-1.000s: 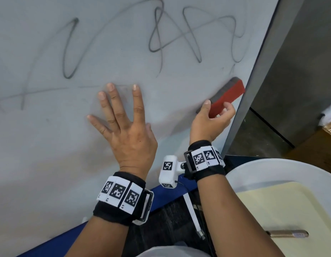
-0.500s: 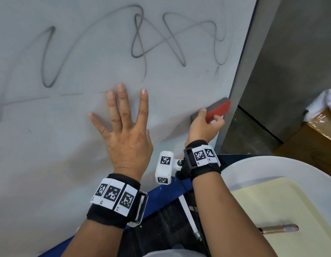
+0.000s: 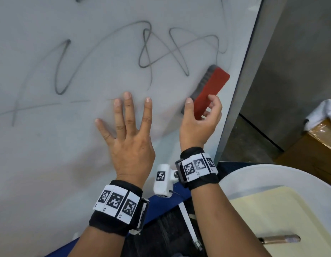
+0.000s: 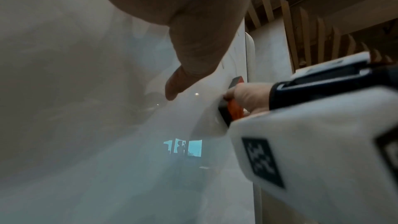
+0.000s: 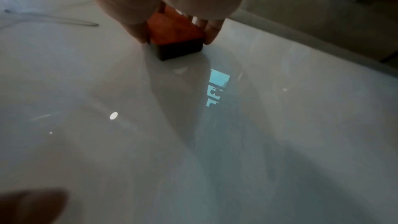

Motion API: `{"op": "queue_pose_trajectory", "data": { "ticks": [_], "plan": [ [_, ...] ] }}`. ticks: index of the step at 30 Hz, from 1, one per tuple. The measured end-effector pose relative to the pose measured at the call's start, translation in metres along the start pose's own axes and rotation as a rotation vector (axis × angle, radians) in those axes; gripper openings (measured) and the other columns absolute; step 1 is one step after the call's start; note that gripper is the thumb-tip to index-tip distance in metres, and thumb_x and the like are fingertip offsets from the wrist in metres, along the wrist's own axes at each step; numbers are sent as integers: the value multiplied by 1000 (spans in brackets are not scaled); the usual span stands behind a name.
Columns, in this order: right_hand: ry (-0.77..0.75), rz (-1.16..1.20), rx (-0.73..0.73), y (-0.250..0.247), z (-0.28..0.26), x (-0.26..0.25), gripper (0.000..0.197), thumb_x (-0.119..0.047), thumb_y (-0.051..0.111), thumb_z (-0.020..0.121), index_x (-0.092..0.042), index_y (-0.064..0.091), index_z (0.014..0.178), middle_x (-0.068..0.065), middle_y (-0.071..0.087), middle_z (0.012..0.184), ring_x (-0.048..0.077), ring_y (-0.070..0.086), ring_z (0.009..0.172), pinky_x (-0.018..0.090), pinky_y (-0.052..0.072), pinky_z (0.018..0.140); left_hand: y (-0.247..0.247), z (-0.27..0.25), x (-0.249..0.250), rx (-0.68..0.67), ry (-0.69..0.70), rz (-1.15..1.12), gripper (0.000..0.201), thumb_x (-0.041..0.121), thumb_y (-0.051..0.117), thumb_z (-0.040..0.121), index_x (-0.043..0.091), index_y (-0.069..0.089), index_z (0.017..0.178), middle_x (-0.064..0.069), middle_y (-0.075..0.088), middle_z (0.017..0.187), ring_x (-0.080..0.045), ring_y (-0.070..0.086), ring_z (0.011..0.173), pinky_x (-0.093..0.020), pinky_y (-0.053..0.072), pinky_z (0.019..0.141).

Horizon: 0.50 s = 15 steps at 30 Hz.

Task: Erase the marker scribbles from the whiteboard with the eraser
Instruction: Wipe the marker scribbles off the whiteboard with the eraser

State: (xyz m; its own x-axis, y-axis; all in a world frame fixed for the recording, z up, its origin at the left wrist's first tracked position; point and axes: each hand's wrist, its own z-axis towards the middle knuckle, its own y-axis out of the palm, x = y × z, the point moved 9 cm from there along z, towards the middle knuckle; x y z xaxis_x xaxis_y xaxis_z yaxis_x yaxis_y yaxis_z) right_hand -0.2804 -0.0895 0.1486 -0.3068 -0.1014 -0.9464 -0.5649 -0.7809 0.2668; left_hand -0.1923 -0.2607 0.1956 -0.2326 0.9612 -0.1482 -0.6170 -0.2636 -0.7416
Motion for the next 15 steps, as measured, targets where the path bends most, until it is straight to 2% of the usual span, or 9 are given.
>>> {"op": "queue_pose_trajectory", "data": {
  "ticks": [1, 2, 4, 6, 8, 10, 12, 13, 15],
  "plan": [
    [-14, -12, -14, -2, 2, 1, 46, -21, 77, 83, -19, 56, 123, 1, 54, 118, 8, 57, 99, 16, 51, 79, -2, -1, -2, 7, -13, 2, 105, 12, 74, 77, 25, 9, 159, -13, -14, 162, -29, -16, 151, -70, 5, 113],
    [-2, -18, -11, -5, 6, 4, 46, -22, 77, 82, -20, 56, 123, 1, 55, 119, 11, 58, 100, 20, 53, 81, -6, -2, -7, 16, -36, -6, 107, 13, 75, 77, 25, 8, 160, -14, -11, 162, -28, -17, 151, -70, 6, 114],
    [67, -12, 26, -11, 11, 10, 45, -27, 77, 81, -27, 56, 121, -4, 56, 119, 17, 61, 103, 34, 56, 86, -15, -4, -21, 36, -105, -38, 110, 22, 77, 76, 25, 5, 159, -17, -6, 161, -31, -11, 151, -71, 7, 113],
    [51, -21, 43, -6, 5, 3, 45, -27, 76, 81, -26, 56, 121, -6, 54, 119, 22, 60, 106, 37, 55, 87, -22, -5, -39, 42, -176, -53, 118, 32, 80, 74, 25, -2, 158, -20, -4, 159, -34, -5, 149, -73, 7, 112],
    [-123, -44, -26, 10, -20, -22, 46, -20, 78, 79, -18, 58, 121, -1, 54, 120, 25, 56, 109, 38, 53, 88, -26, -6, -56, 37, -238, -43, 123, 40, 82, 72, 23, -3, 158, -20, -5, 158, -34, -4, 148, -74, 8, 111],
    [-347, -93, -157, 28, -51, -43, 46, -14, 81, 76, -11, 60, 117, 3, 56, 119, 24, 54, 111, 45, 49, 92, -26, -7, -64, 31, -260, -19, 123, 46, 82, 71, 22, -1, 159, -19, -6, 158, -32, -5, 149, -73, 8, 111],
    [-458, -137, -213, 33, -61, -48, 46, -12, 83, 73, -7, 62, 114, 7, 57, 117, 23, 53, 111, 46, 48, 93, -24, -10, -67, 27, -261, -17, 122, 49, 81, 71, 23, -1, 159, -18, -7, 159, -29, -7, 149, -73, 8, 111],
    [-456, -137, -200, 32, -56, -46, 46, -12, 84, 73, -7, 62, 114, 9, 57, 117, 24, 54, 110, 46, 49, 93, -24, -11, -70, 27, -264, -22, 122, 49, 80, 72, 23, -2, 159, -18, -7, 159, -29, -7, 149, -73, 7, 111],
    [-317, -69, -119, 23, -40, -34, 47, -16, 83, 75, -12, 61, 117, 8, 55, 118, 25, 56, 108, 45, 52, 89, -24, -15, -76, 27, -269, -25, 121, 50, 80, 73, 24, -3, 158, -17, -7, 160, -28, -9, 149, -72, 6, 112]
  ]
}}
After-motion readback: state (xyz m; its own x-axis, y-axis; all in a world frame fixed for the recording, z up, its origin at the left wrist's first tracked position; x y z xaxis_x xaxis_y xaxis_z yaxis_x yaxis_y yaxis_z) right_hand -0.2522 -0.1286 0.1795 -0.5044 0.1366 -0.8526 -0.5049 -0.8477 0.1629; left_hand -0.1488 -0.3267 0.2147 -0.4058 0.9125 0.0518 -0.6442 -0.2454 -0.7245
